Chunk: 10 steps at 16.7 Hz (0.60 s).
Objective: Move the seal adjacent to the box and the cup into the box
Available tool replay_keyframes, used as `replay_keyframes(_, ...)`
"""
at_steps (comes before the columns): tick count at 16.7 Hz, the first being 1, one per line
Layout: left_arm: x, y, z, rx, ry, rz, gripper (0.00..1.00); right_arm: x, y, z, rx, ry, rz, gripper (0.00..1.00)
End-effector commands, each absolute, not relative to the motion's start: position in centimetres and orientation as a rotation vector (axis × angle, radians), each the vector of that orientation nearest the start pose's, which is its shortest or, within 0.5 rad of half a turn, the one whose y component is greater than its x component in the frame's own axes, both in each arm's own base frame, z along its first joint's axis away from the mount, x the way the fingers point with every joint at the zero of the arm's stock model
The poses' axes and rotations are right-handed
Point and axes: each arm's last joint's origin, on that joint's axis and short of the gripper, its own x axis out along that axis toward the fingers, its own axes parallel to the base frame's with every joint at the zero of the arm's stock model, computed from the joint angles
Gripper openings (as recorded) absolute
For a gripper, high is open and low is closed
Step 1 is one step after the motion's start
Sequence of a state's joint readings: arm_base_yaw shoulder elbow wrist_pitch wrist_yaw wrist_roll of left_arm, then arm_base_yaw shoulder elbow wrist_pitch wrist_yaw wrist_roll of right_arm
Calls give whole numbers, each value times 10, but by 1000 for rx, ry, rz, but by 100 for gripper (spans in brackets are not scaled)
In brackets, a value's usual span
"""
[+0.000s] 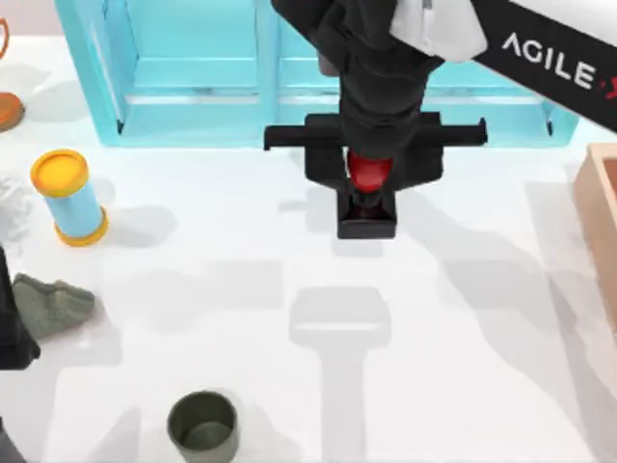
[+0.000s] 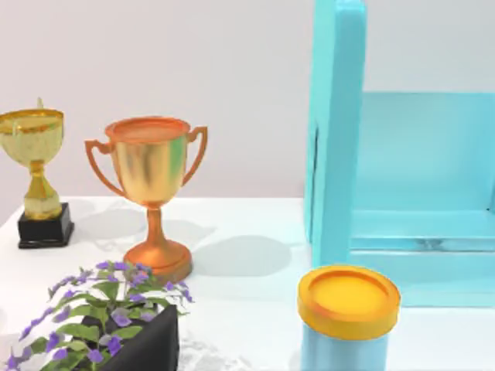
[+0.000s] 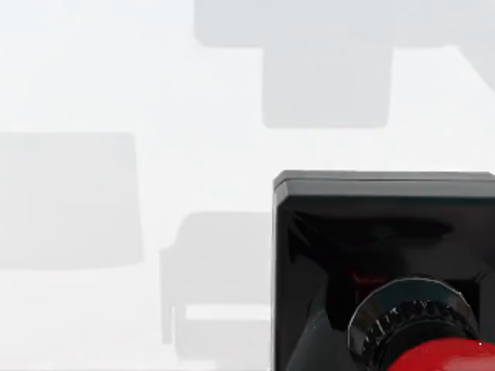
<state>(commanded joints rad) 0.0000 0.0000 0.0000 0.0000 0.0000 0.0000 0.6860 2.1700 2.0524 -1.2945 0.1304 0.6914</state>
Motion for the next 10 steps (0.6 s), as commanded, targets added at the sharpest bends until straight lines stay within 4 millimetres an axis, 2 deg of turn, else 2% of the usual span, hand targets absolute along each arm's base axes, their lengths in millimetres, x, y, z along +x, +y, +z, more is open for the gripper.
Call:
replay_keyframes(2,106,-1,160,0,0,0,100,336,263,262,15,1358,6,0)
replay_keyframes(6,106,-1,160,0,0,0,100,315,210,279,24,1351,15,0)
replay_keyframes(8,106,-1,160,0,0,0,100,300,182,282,25,1354,16,0)
replay_keyframes(10,106,-1,160,0,0,0,100,282,155,277,19,1374,12,0)
